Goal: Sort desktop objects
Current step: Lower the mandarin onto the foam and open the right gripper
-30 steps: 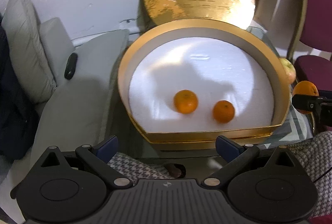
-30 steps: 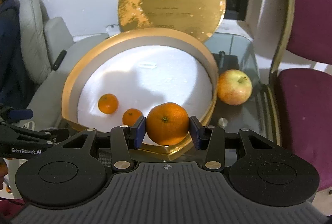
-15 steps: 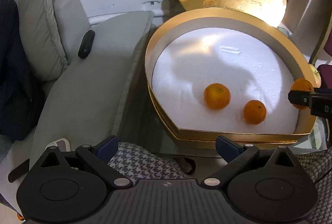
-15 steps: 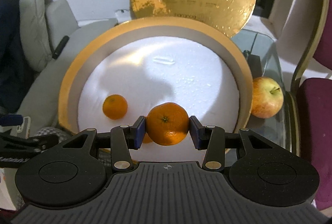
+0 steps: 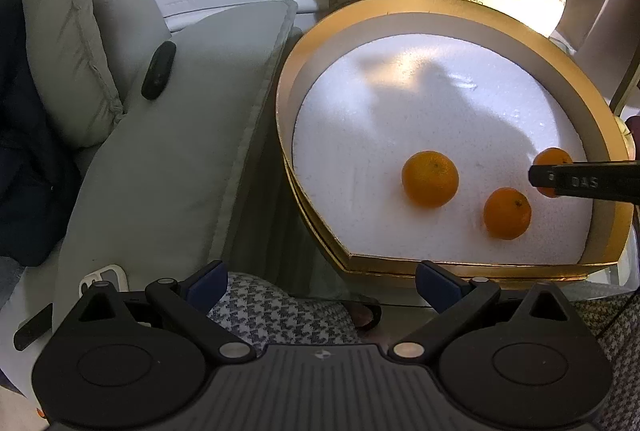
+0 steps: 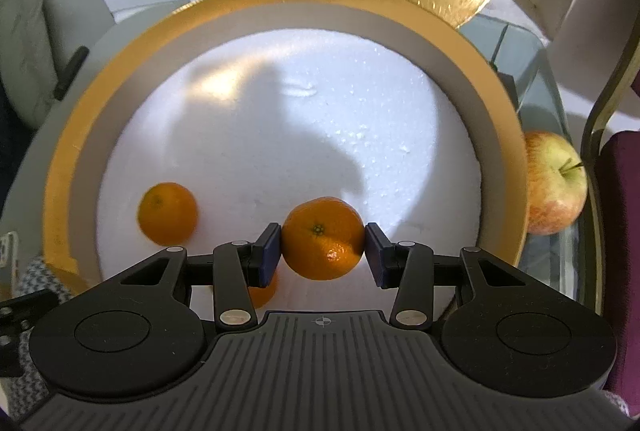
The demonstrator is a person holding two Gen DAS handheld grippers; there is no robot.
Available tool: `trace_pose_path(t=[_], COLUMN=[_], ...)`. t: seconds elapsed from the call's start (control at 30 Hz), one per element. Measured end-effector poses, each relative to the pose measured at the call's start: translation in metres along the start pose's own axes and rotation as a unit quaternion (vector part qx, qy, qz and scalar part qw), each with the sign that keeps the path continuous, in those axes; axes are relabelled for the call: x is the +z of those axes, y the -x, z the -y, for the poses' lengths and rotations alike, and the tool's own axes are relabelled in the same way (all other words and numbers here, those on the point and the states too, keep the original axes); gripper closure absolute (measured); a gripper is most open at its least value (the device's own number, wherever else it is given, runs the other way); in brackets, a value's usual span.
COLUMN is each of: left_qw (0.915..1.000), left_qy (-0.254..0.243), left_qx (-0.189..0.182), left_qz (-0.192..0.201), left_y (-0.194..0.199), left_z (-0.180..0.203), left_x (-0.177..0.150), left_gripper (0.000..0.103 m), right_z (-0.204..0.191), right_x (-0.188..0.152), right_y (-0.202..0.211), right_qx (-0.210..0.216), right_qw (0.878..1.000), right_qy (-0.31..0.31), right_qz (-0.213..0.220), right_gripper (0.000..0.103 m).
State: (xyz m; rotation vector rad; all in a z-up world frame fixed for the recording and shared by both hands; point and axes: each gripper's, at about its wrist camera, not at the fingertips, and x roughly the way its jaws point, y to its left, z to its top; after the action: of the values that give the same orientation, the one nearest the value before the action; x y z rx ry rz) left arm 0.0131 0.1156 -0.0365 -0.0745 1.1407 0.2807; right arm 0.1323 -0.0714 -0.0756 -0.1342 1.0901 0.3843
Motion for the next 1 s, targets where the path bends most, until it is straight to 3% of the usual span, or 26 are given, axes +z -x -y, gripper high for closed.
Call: trace_pose_path(t=[0.37, 0.5, 0.73, 1.0], left_qw=[1.0, 1.0, 1.0, 0.9996], left_qy=[-0.002, -0.005, -0.006, -0.017], left_qx=[0.004, 0.003, 0.003, 0.003], left_qz=[-0.007, -0.004, 0.006, 0.022], left_y=[-0.001, 0.002, 0.012, 0.028], left_z=[0.0, 0.002, 0.003, 0.011], left_x=[-0.003, -0.003, -0.007, -0.014], left_gripper=[0.001, 0.001, 0.001, 0.001], right_z=[-0.001, 0.001, 0.002, 0.004], right_x=[0.006, 0.006, 0.006, -0.014], right_y=[-0.027, -0.026, -0.011, 0.032], right_qx=[-0.008, -0.003, -0.006, 0.008], right_qw=[1.0, 1.0, 1.0, 1.0], right_qy=[0.003, -0.005, -0.008, -0.01], right_qz=[-0.013, -0.012, 0.001, 0.024], right_gripper=[0.056, 0.05, 0.04, 0.037])
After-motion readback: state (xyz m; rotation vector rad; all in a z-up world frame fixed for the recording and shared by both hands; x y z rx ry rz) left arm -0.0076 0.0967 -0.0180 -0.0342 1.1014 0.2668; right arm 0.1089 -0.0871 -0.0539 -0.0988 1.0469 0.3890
